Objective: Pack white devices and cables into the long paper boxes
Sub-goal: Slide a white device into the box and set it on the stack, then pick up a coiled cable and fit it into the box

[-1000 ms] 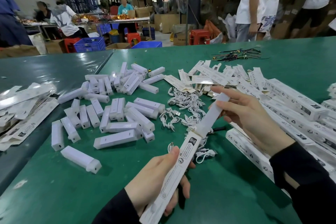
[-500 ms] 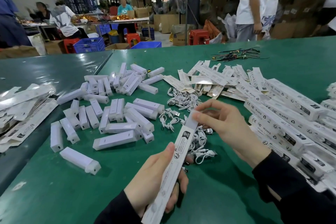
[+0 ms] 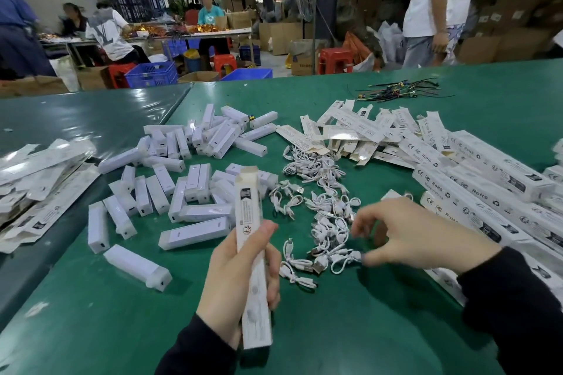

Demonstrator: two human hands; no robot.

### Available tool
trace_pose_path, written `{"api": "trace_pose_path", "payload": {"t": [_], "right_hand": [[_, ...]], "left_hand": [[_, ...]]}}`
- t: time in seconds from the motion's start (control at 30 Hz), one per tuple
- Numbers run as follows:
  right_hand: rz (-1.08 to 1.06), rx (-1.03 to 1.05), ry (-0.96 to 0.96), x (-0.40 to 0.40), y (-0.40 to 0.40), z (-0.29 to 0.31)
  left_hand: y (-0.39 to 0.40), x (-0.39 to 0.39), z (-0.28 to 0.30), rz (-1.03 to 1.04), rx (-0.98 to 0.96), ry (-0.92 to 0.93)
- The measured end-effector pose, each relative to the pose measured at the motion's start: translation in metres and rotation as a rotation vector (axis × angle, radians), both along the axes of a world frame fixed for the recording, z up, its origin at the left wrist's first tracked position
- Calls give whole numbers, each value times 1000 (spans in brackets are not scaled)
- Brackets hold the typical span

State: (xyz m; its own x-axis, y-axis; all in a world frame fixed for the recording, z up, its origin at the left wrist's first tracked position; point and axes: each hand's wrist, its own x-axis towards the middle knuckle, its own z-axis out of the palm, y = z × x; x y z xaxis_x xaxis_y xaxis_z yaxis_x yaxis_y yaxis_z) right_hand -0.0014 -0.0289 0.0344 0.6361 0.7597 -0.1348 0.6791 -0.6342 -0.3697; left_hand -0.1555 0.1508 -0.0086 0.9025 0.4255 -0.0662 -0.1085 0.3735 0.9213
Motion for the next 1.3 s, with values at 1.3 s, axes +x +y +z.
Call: {"api": "trace_pose_path", "payload": {"t": [1.3], "right_hand": [[118,755,298,-35,34,-16]], "left_hand": [[3,5,-6,-18,-154,196]]}}
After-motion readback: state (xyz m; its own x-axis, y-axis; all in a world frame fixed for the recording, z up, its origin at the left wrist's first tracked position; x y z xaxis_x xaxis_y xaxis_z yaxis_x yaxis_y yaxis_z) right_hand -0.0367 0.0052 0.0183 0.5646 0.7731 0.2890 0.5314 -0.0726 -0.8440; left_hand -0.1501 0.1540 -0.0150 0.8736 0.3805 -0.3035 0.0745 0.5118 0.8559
